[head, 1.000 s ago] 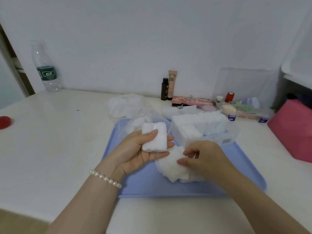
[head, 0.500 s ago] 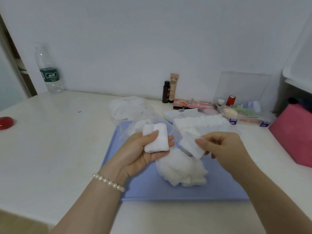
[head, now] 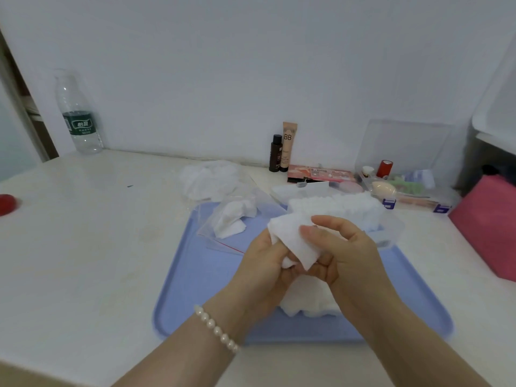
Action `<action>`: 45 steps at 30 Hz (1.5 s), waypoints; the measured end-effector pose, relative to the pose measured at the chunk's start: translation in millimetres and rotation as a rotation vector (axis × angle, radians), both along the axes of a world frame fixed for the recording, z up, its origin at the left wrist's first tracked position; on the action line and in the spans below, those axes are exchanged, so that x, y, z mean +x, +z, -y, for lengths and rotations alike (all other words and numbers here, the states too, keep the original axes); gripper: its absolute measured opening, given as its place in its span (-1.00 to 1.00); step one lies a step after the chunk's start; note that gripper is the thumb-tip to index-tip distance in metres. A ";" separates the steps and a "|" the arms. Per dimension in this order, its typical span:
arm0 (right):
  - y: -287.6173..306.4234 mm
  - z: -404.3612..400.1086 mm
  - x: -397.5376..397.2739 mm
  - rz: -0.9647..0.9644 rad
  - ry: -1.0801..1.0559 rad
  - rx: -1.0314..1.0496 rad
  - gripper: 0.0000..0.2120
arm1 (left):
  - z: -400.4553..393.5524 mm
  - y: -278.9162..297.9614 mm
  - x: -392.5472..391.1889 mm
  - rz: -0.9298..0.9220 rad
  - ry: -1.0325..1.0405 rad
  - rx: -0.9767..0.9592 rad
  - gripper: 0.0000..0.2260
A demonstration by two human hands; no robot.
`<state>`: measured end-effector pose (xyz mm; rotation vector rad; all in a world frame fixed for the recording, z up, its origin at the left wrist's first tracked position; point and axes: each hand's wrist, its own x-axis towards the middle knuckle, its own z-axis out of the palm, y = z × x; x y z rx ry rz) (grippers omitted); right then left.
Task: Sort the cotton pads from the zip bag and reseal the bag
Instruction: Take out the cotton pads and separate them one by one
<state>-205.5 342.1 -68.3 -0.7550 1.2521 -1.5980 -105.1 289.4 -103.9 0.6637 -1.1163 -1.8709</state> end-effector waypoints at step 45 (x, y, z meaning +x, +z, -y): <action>-4.2 -4.3 -41.3 -1.094 0.178 -0.062 -0.88 | 25.1 21.8 44.8 -0.204 0.172 0.246 -0.82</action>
